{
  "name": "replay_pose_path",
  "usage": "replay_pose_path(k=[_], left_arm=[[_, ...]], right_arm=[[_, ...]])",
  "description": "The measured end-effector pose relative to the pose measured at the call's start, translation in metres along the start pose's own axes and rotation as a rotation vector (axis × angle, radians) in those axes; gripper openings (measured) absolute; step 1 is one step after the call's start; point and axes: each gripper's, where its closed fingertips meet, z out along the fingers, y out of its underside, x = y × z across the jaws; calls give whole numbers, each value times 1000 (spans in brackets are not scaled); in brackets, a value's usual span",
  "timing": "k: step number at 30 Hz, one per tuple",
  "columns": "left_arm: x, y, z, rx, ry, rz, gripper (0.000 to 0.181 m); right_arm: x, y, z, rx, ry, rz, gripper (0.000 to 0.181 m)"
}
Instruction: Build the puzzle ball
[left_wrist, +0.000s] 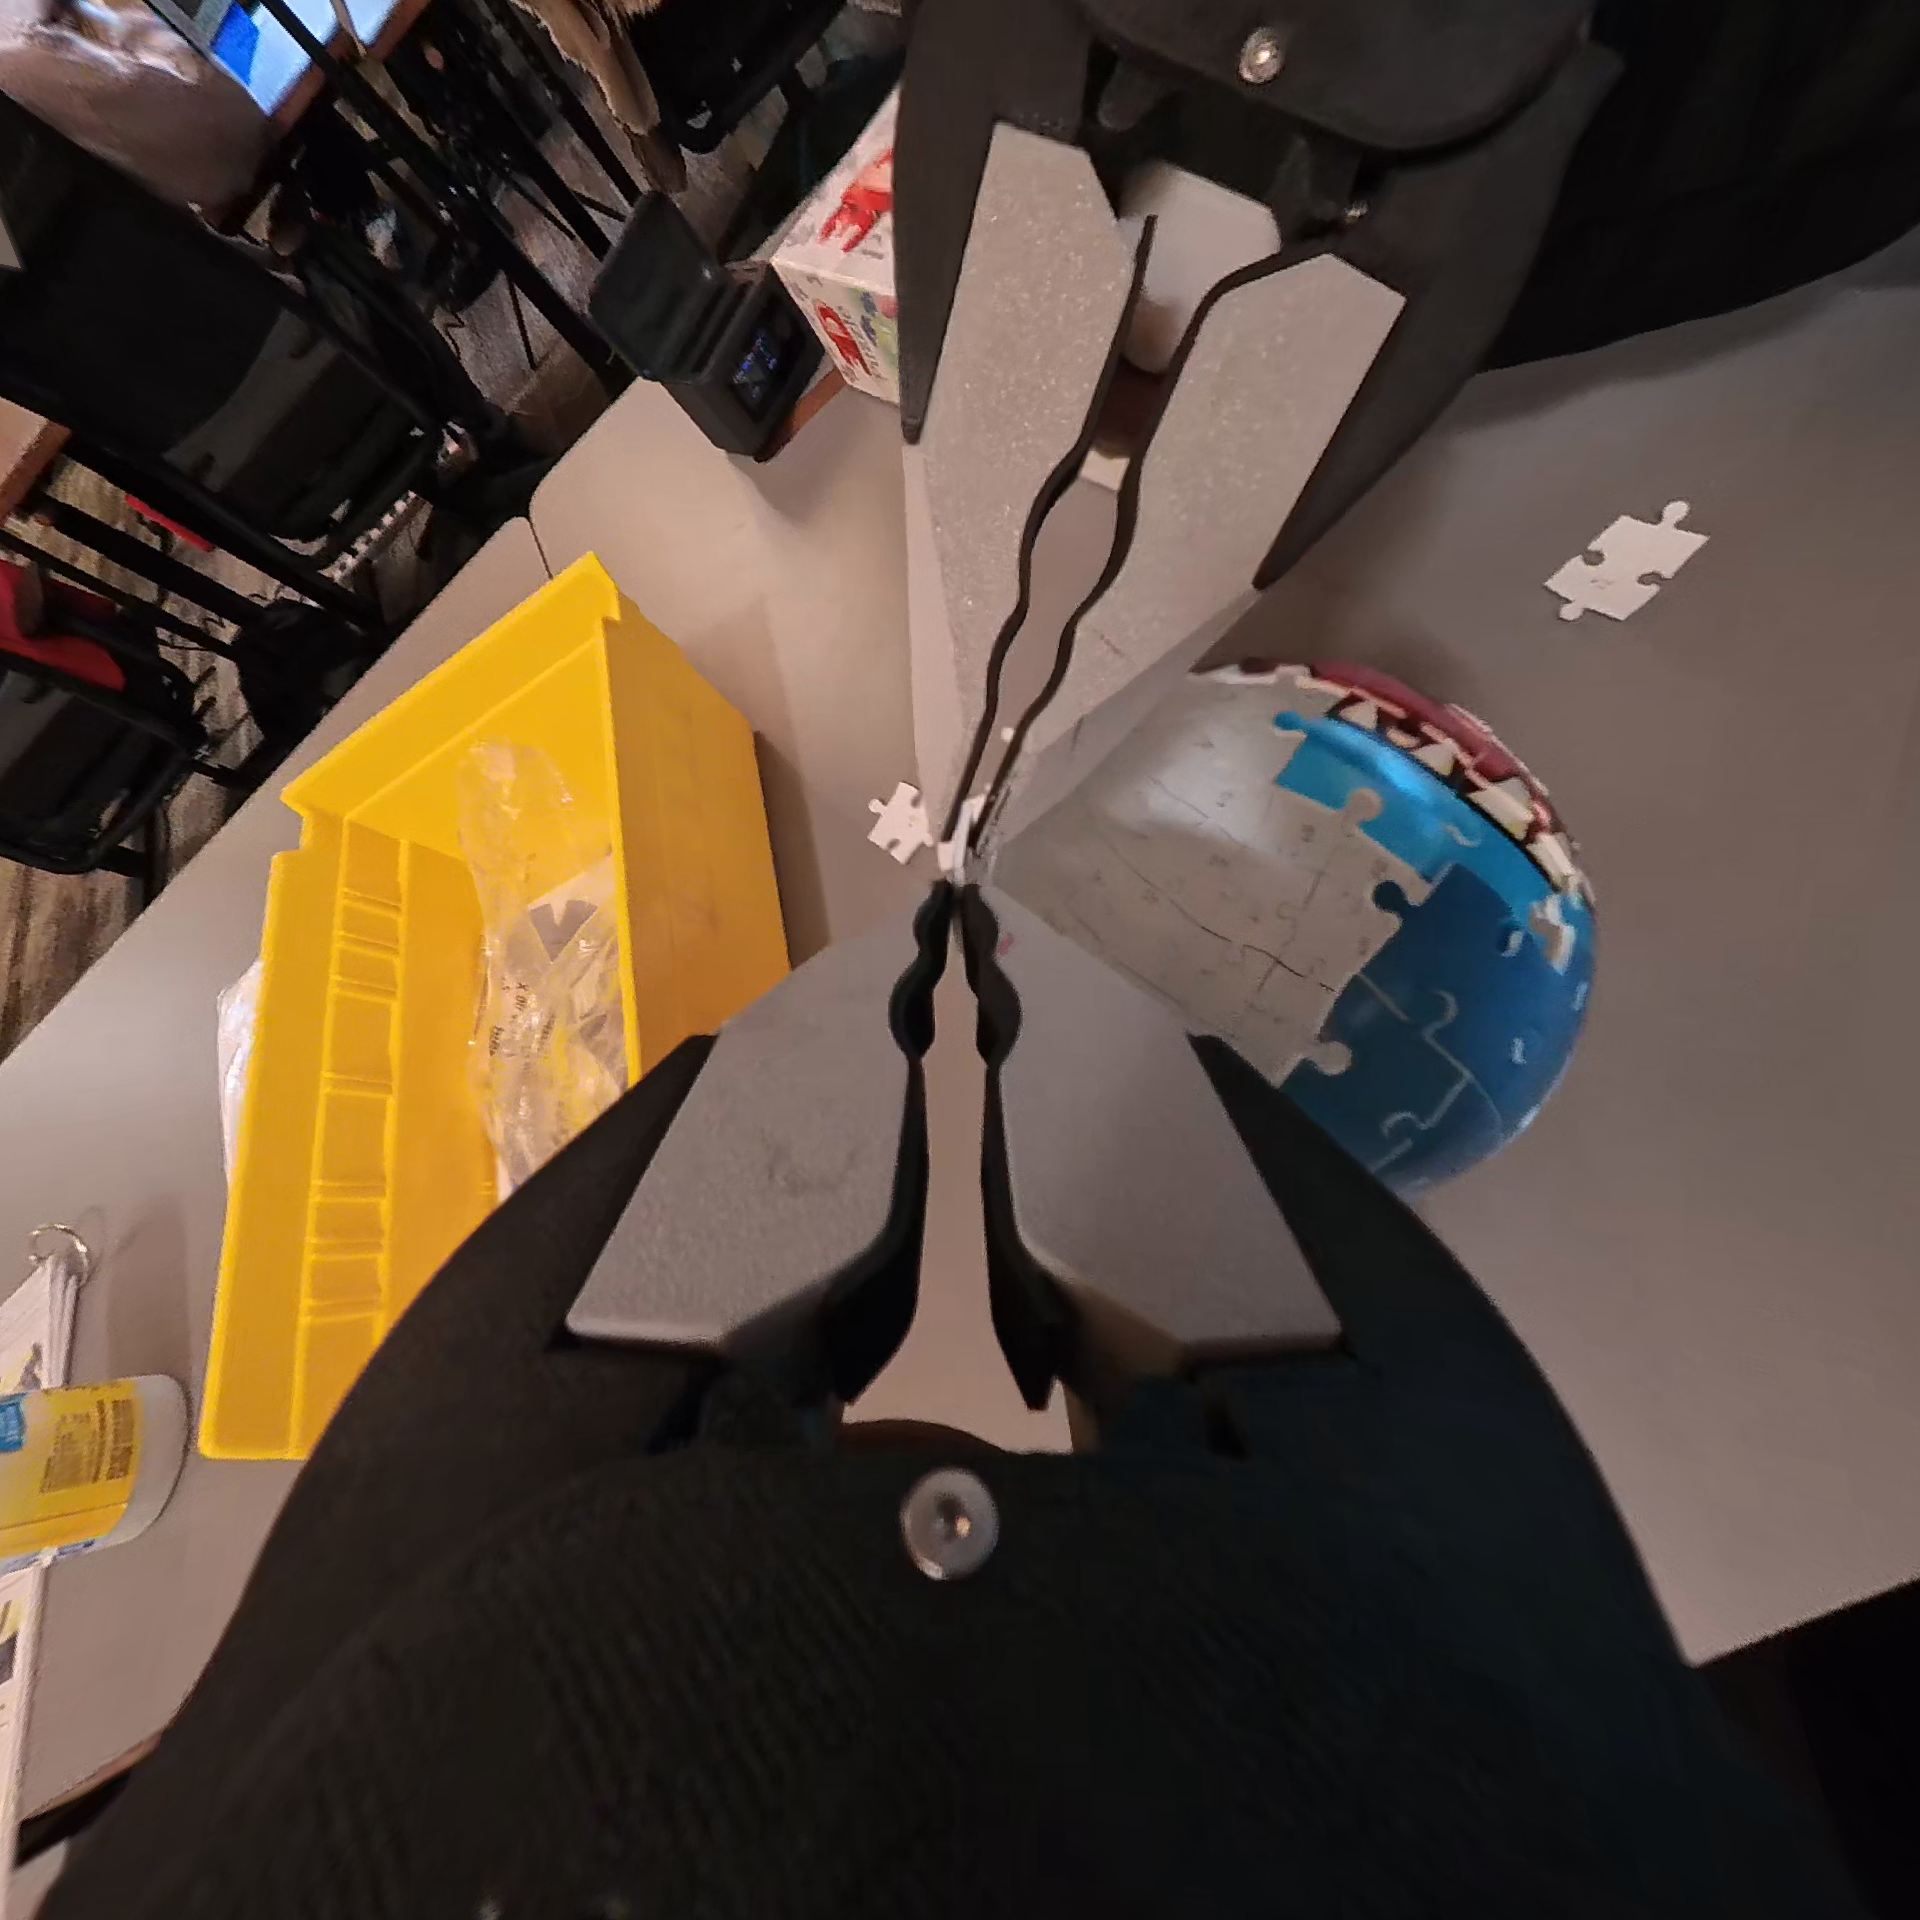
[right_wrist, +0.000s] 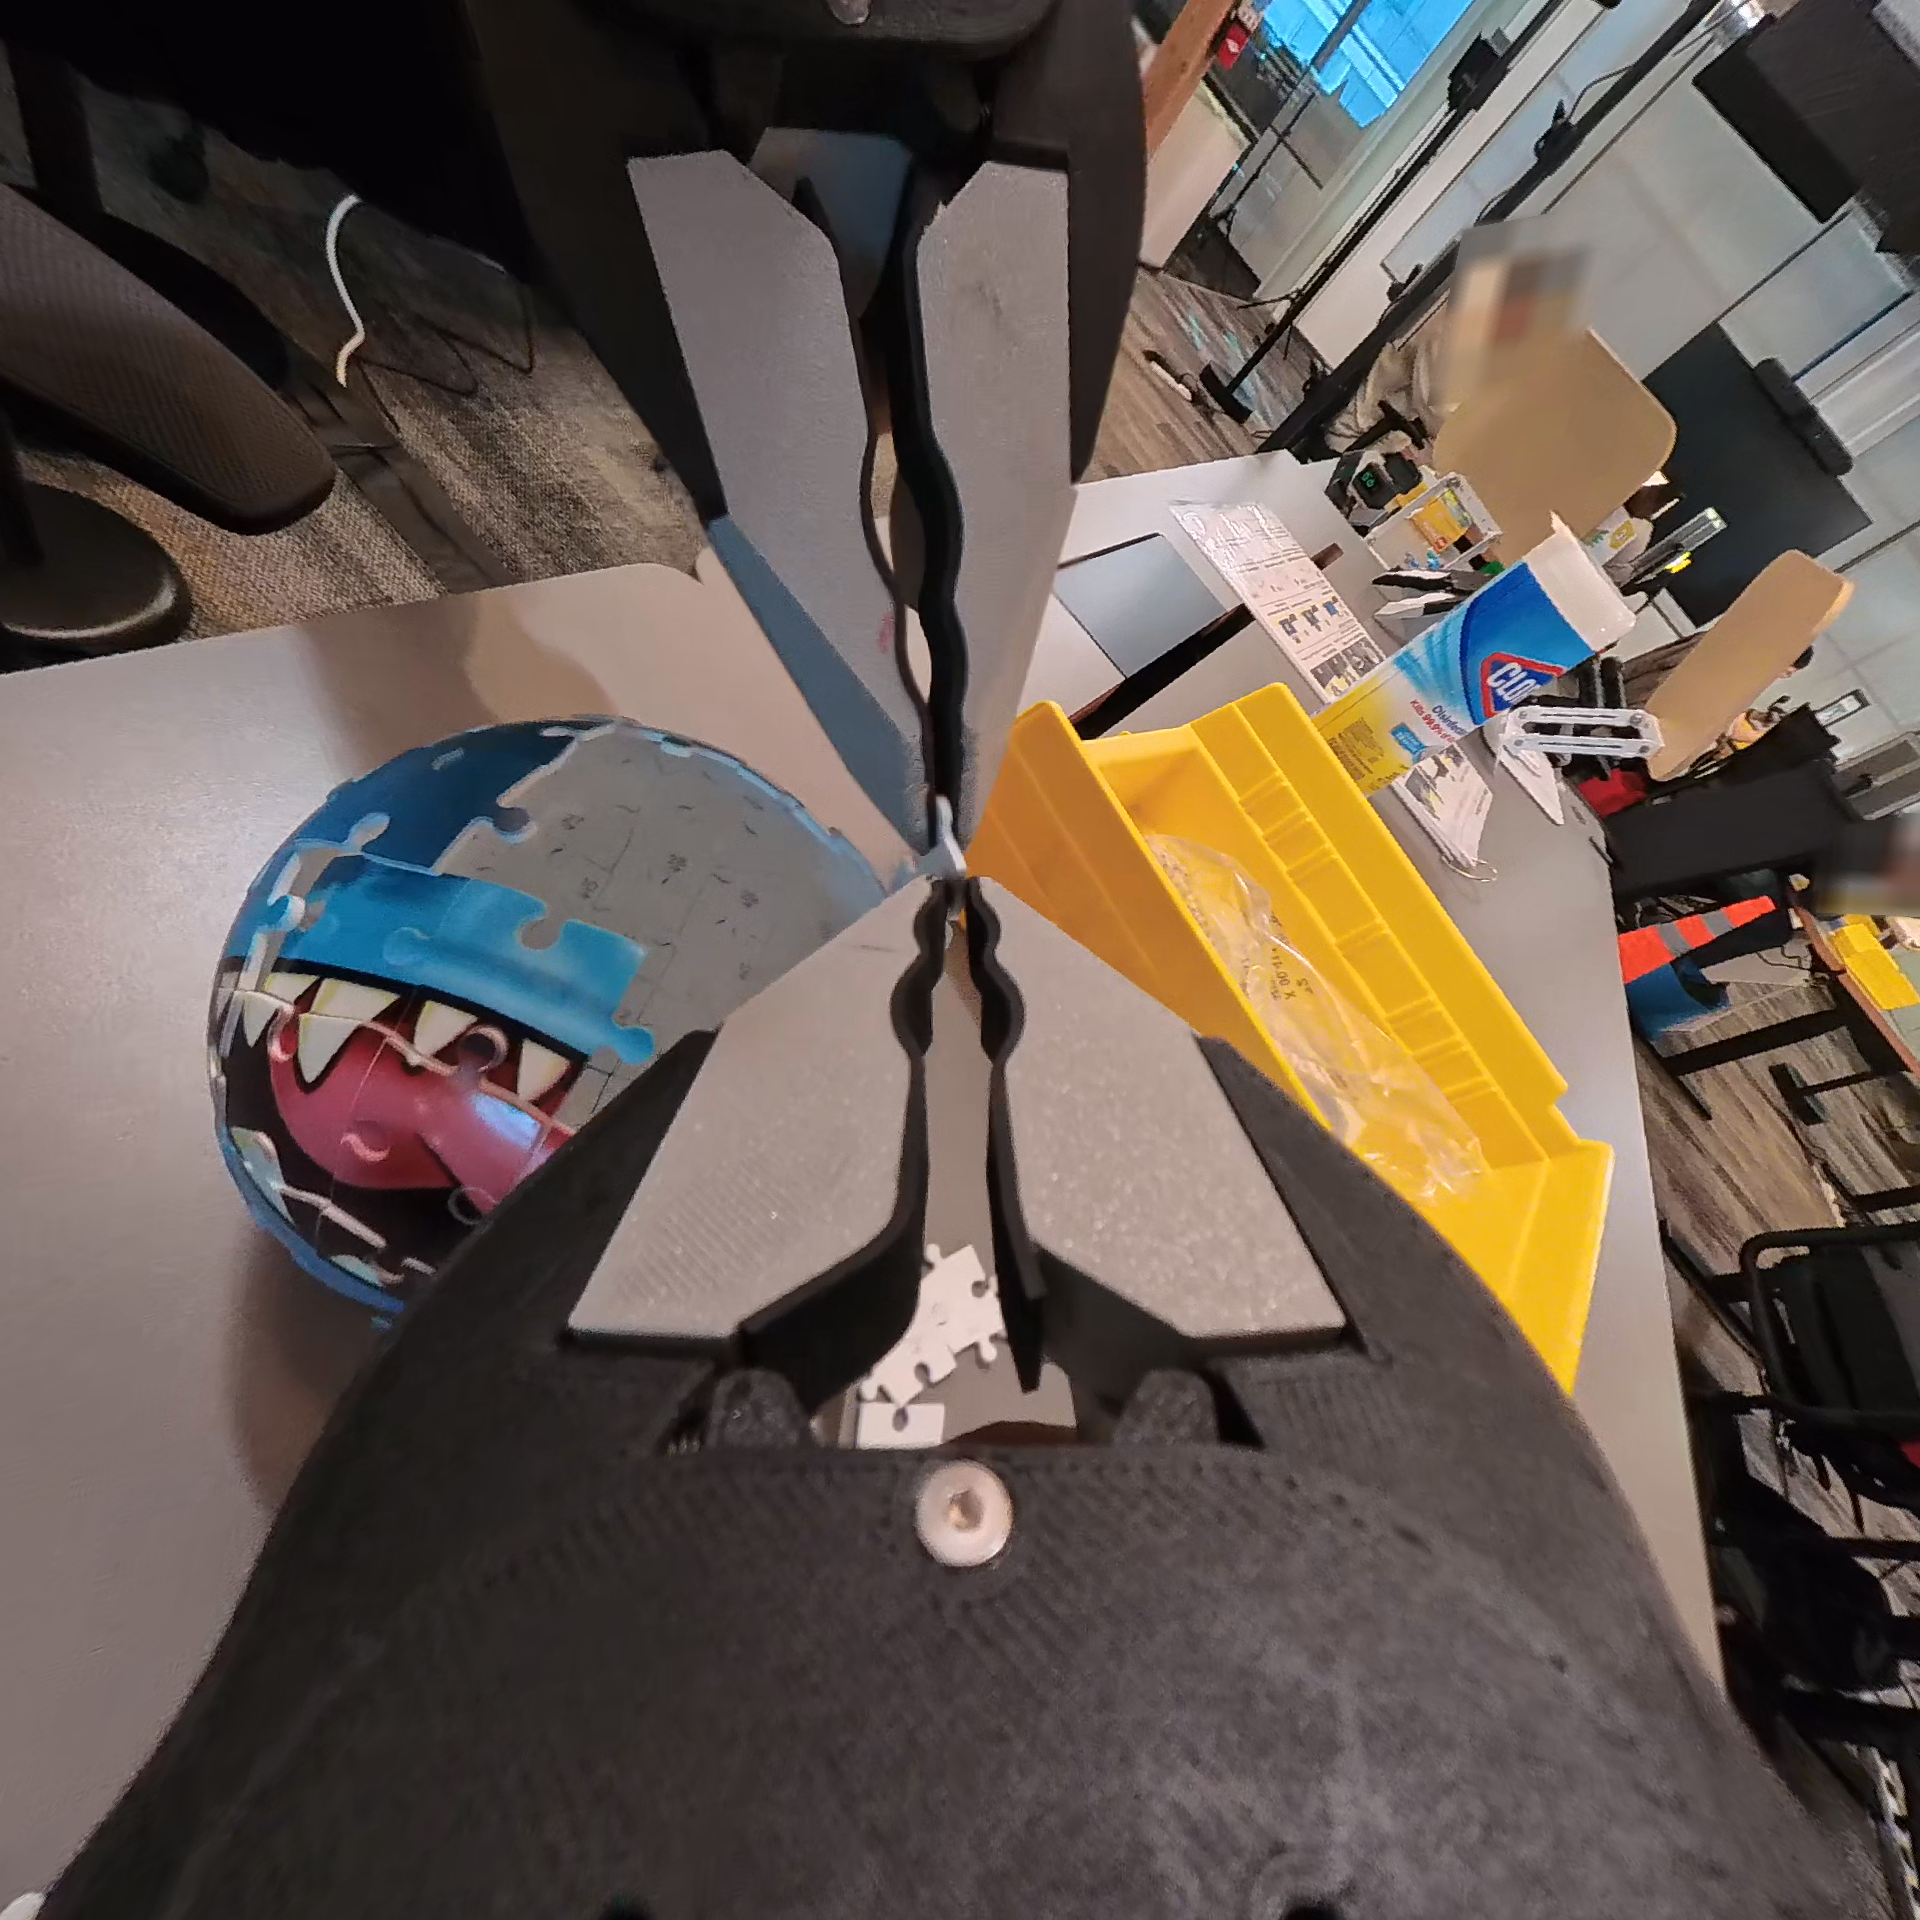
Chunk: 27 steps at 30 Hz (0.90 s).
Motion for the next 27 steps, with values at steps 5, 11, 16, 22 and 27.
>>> replay_pose_path(k=[5,11,16,22,27], left_arm=[[-1,-12,-8,31,-49,65,0],[3,-18,-9,85,23,62,1],[-5,3,-26,198,164,-78,31],[-24,33,-25,342,302,-238,49],[-39,-13,-32,680,208,-42,22]], right_arm=[[5,-11,-6,29,29,-2,0],[0,-12,-4,5,18,-30,0],[8,-4,-13,3,127,-49,0],[4,-29,-28,-52,362,-466,0],[7,-60,-10,-26,386,-605,0]])
